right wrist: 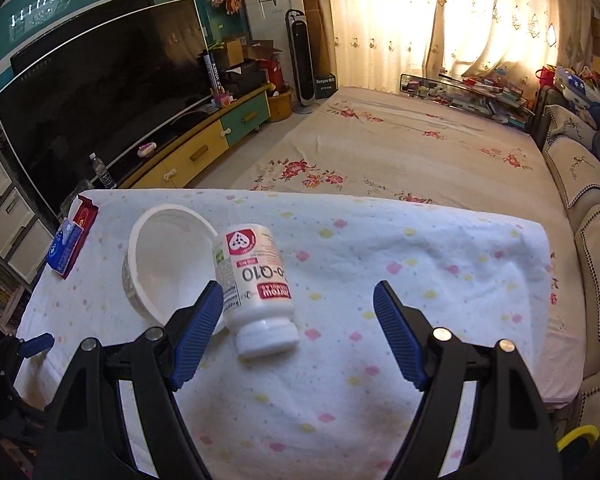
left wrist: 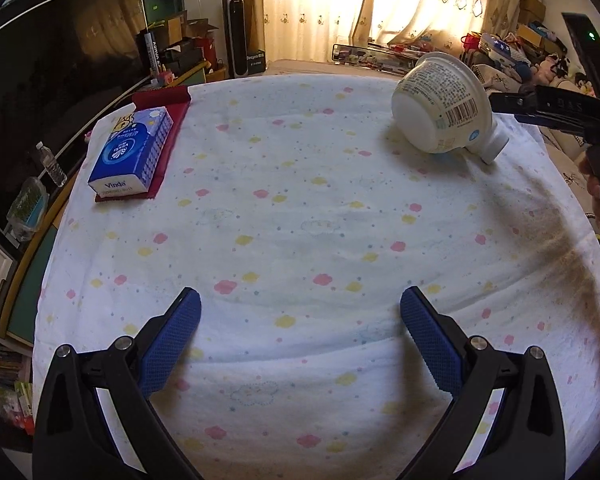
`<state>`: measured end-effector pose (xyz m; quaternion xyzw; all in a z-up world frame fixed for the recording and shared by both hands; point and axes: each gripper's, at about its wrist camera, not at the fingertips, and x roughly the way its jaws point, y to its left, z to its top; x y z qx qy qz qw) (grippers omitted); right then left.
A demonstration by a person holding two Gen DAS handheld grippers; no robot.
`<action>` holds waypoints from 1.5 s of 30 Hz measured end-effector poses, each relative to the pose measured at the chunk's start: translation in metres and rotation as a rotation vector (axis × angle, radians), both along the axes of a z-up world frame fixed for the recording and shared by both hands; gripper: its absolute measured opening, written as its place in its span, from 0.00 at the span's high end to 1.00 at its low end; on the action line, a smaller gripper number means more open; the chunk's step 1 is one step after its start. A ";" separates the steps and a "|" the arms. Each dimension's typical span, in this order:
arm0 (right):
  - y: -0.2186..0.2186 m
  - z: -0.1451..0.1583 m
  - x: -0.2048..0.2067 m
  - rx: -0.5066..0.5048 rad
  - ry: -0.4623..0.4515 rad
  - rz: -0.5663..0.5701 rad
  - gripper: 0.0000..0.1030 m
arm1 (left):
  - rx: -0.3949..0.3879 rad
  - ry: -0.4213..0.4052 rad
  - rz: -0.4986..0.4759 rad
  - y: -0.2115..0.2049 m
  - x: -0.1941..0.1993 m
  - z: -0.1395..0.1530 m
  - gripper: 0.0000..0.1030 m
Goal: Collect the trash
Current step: 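Move the right tool to the white supplement bottle and grasp it, then carry the supplement bottle over the bin and open the right tool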
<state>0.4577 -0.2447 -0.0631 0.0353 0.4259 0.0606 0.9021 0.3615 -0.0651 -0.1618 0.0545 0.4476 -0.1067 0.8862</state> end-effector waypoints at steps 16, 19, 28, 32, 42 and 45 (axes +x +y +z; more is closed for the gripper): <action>0.021 -0.038 0.033 -0.021 0.073 0.049 0.56 | 0.020 0.002 -0.002 -0.004 0.001 -0.002 0.05; 0.015 -0.037 0.027 0.011 0.090 0.035 0.57 | 0.022 0.001 -0.002 -0.004 0.001 -0.002 0.05; -0.017 0.020 -0.074 0.000 -0.015 -0.001 0.57 | 0.023 0.000 -0.003 -0.004 0.000 -0.002 0.05; -0.060 0.042 -0.150 -0.004 -0.087 -0.099 0.57 | 0.022 -0.004 -0.005 -0.005 -0.002 -0.001 0.05; -0.227 0.003 -0.299 -0.004 -0.002 -0.573 0.57 | -0.001 -0.044 -0.057 -0.019 -0.019 0.011 0.05; -0.260 -0.021 -0.329 0.014 0.048 -0.675 0.57 | 0.006 -0.087 -0.095 -0.029 -0.030 0.020 0.05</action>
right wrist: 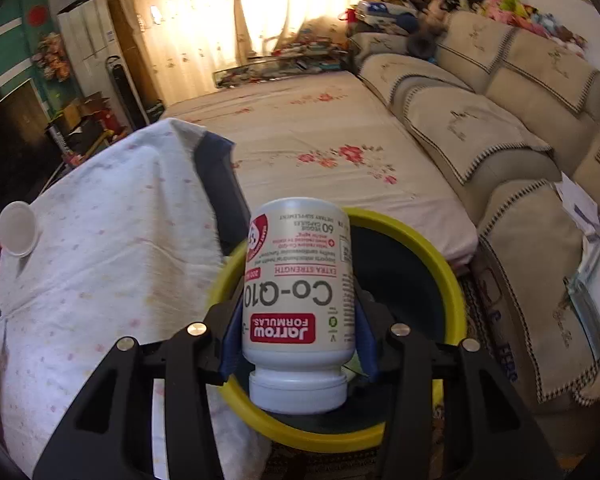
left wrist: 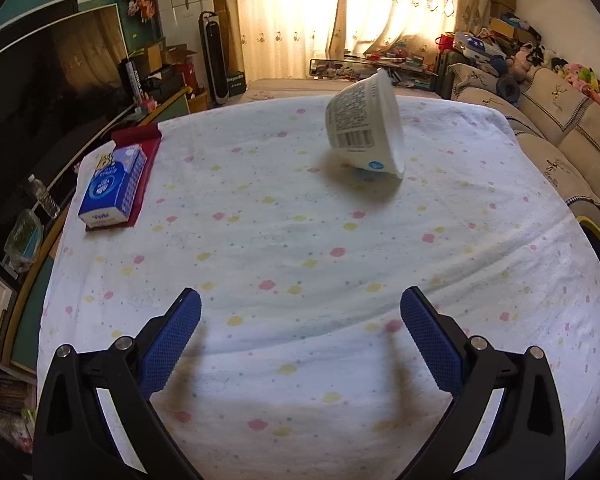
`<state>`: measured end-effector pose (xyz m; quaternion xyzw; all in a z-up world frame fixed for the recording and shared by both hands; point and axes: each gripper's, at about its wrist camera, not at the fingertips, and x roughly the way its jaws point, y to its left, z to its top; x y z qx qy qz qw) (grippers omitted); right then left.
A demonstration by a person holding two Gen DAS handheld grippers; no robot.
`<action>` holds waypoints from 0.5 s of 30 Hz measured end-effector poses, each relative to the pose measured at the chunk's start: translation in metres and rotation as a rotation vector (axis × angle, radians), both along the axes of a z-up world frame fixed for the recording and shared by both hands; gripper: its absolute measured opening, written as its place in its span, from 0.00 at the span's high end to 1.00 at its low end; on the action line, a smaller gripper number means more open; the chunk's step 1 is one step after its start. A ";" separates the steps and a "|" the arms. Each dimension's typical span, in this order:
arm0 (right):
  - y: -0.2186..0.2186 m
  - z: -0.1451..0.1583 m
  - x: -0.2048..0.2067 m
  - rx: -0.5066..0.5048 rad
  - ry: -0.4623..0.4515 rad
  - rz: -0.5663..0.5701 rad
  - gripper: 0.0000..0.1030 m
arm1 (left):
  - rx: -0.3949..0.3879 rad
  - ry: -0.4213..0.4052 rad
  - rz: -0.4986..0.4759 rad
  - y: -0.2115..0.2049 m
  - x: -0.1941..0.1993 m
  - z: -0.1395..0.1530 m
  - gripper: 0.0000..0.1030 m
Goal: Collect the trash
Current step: 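Carry the supplement bottle over the bin and open the right tool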
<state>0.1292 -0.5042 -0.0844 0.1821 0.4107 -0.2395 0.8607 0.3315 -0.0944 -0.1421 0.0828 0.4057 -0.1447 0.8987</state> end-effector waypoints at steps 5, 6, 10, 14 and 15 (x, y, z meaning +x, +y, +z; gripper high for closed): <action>-0.014 -0.019 -0.011 0.031 0.023 -0.040 0.57 | -0.018 -0.037 -0.040 -0.010 -0.016 0.011 0.05; -0.016 -0.022 -0.011 0.043 0.024 -0.043 0.57 | -0.022 -0.043 -0.042 -0.010 -0.018 0.013 0.05; -0.015 -0.026 0.000 0.043 0.035 -0.040 0.57 | -0.044 -0.069 -0.060 -0.012 -0.026 0.022 0.05; -0.016 -0.033 0.017 0.043 0.068 -0.027 0.57 | -0.036 -0.084 -0.075 -0.015 -0.029 0.025 0.05; -0.017 -0.036 0.020 0.046 0.075 -0.028 0.57 | -0.036 -0.084 -0.077 -0.015 -0.028 0.025 0.05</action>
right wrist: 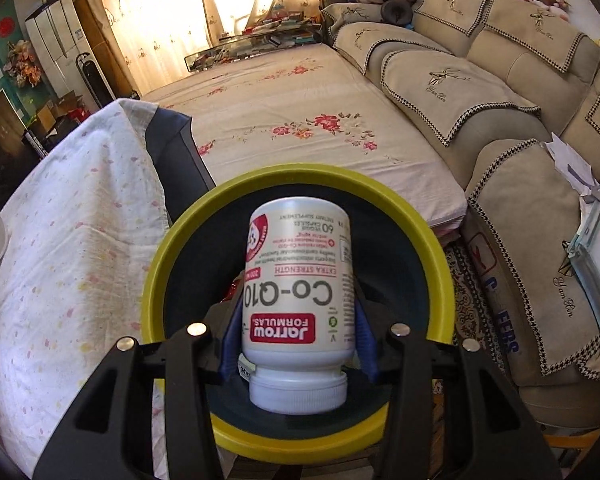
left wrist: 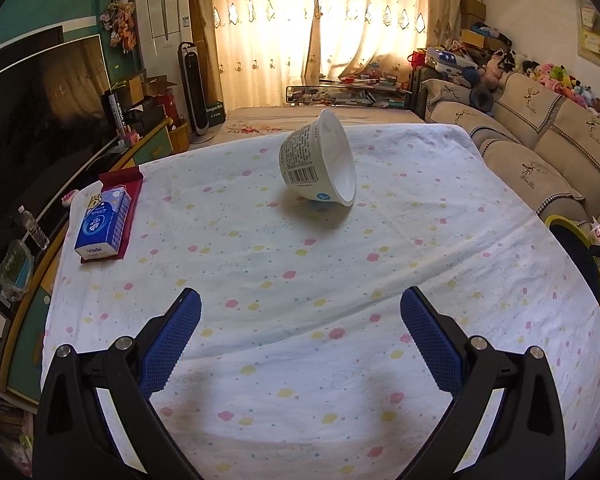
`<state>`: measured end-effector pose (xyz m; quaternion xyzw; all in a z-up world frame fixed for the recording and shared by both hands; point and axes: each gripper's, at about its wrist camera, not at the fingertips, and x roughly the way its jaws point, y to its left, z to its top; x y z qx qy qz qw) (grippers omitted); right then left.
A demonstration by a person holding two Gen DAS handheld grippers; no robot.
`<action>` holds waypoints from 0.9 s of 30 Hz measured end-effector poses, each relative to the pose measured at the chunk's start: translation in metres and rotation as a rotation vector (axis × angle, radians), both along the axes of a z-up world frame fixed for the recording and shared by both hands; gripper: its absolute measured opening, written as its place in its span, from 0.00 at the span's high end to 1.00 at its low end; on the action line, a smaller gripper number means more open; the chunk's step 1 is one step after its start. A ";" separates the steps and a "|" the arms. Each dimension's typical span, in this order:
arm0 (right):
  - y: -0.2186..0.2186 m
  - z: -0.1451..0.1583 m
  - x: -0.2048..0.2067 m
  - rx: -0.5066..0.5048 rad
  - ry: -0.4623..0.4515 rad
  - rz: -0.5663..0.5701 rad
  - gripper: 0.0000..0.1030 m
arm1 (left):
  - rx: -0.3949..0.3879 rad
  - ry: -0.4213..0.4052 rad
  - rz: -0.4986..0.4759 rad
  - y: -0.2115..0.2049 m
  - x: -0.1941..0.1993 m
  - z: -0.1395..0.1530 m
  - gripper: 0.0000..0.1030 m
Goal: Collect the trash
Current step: 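Carry the supplement bottle over the bin and open the right tool, then move the left tool to the white yogurt cup and grasp its rim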
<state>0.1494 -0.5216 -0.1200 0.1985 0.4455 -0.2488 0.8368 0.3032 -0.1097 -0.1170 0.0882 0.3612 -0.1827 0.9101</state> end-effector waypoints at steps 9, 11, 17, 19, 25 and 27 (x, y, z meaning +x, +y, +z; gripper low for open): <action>-0.006 -0.017 0.019 0.001 0.036 -0.006 0.46 | -0.014 0.005 -0.007 0.002 0.001 0.000 0.05; -0.006 -0.016 0.020 -0.007 0.035 -0.013 0.43 | -0.013 0.005 -0.008 0.002 0.001 0.000 0.05; 0.003 -0.004 0.015 -0.030 0.006 -0.006 0.42 | -0.012 0.010 -0.009 0.000 0.001 -0.001 0.05; 0.009 -0.001 0.013 -0.048 -0.002 0.000 0.39 | -0.011 0.014 -0.010 -0.001 0.001 -0.002 0.05; 0.018 0.007 0.013 -0.034 -0.047 0.027 0.39 | -0.018 0.049 -0.033 -0.009 0.006 -0.006 0.05; 0.021 0.010 0.015 -0.036 -0.062 0.040 0.39 | -0.015 0.071 -0.036 -0.013 0.011 -0.007 0.05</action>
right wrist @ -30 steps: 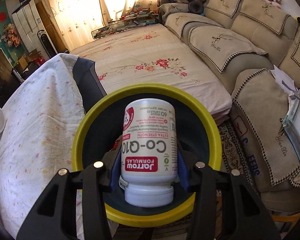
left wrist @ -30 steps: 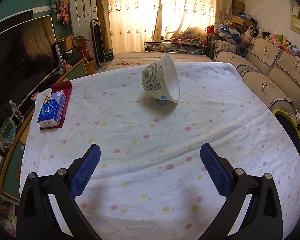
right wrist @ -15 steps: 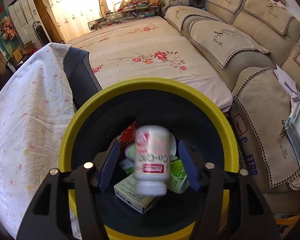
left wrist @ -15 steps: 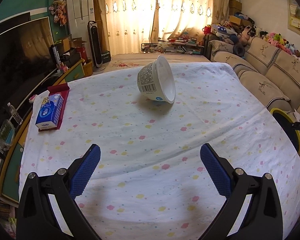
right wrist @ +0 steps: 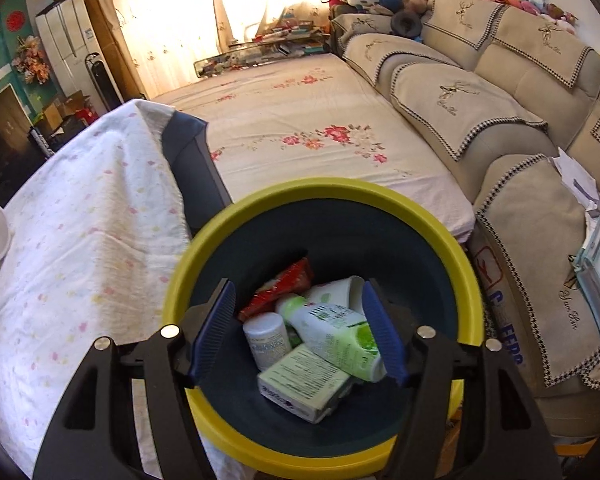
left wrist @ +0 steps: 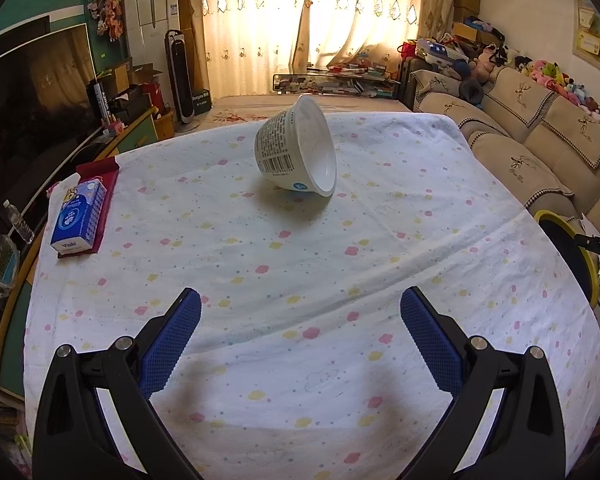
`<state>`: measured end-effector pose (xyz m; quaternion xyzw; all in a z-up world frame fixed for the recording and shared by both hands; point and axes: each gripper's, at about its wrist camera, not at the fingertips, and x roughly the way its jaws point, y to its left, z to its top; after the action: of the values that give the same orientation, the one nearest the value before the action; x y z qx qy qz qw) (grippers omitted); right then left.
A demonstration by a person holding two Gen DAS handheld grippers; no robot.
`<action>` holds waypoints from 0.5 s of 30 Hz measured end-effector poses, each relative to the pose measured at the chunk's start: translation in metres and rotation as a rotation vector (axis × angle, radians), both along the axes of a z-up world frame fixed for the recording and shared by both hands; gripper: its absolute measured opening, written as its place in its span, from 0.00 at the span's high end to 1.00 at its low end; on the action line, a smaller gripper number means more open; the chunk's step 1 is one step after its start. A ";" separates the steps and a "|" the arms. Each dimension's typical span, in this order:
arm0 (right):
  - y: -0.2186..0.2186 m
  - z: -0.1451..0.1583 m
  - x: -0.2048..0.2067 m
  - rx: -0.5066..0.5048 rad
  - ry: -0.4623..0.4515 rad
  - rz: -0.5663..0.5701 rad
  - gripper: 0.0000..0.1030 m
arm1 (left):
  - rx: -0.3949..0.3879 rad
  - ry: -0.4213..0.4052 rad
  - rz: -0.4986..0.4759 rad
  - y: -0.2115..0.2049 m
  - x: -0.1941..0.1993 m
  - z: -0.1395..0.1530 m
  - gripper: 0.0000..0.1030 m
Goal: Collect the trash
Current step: 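Move the left tool to the white yogurt cup and grasp its rim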
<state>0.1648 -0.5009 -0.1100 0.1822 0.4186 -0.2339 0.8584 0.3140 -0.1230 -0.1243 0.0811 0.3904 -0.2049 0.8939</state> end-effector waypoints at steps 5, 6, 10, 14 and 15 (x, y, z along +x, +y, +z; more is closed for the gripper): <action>0.006 0.006 0.007 0.001 -0.031 0.040 0.38 | 0.001 0.057 -0.023 -0.017 0.019 0.003 0.05; 0.007 0.007 0.009 0.003 -0.036 0.047 0.38 | -0.003 0.063 -0.028 -0.020 0.025 0.005 0.05; 0.010 0.012 0.012 0.007 -0.052 0.062 0.37 | -0.023 0.102 -0.036 -0.037 0.063 0.008 0.05; 0.013 0.014 0.013 -0.007 -0.048 0.067 0.36 | -0.021 0.110 -0.030 -0.047 0.103 0.006 0.05; 0.013 0.014 0.013 -0.013 -0.044 0.068 0.36 | -0.008 0.105 -0.030 -0.049 0.112 0.005 0.05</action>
<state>0.1775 -0.4878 -0.0960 0.1675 0.4042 -0.2033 0.8759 0.4263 -0.1724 -0.1195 0.0726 0.4346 -0.2238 0.8694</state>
